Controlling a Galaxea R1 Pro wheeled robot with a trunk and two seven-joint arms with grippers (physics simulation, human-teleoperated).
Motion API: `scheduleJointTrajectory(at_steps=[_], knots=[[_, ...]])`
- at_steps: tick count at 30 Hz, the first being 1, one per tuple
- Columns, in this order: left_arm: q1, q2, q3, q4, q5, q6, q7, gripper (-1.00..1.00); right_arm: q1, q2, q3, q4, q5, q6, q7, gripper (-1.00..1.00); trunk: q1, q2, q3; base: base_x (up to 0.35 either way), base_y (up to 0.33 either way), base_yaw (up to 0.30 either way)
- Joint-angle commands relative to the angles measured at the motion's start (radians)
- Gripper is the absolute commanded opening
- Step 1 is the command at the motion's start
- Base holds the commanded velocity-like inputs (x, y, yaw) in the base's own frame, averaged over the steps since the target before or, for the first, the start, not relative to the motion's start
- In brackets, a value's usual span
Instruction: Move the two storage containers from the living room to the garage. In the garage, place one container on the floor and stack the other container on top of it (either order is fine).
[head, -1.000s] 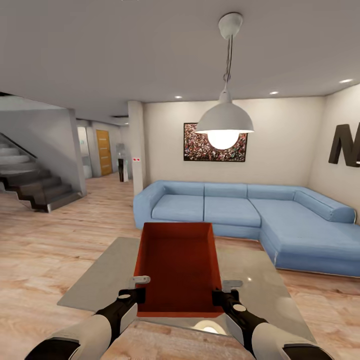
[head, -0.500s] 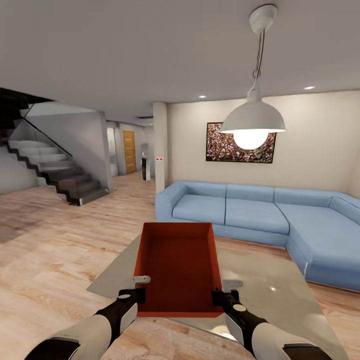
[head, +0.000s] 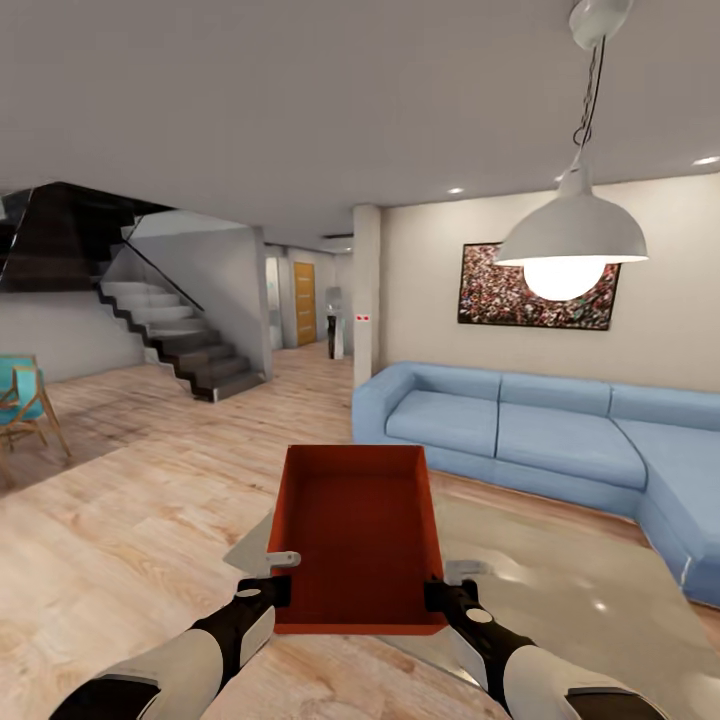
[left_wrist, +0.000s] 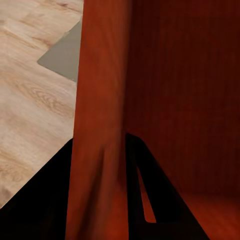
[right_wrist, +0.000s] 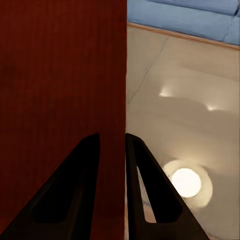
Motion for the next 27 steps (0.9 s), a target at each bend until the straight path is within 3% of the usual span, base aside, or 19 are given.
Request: scheduleJointTrajectory(at_steps=[1, 27], knots=[[-0.001, 0.011, 0.002, 0.003, 0.023, 0.001, 0.006, -1.00, -0.001, -0.002, -0.004, -0.002, 0.017, -0.048, -0.003, -1.00, 0.000, -0.001, -0.002, 0.000, 0.000, 0.300], [-0.001, 0.011, 0.002, 0.003, 0.023, 0.001, 0.006, -1.00, -0.001, -0.002, -0.004, -0.002, 0.017, -0.048, -0.003, -1.00, 0.000, -0.001, -0.002, 0.000, 0.000, 0.300]])
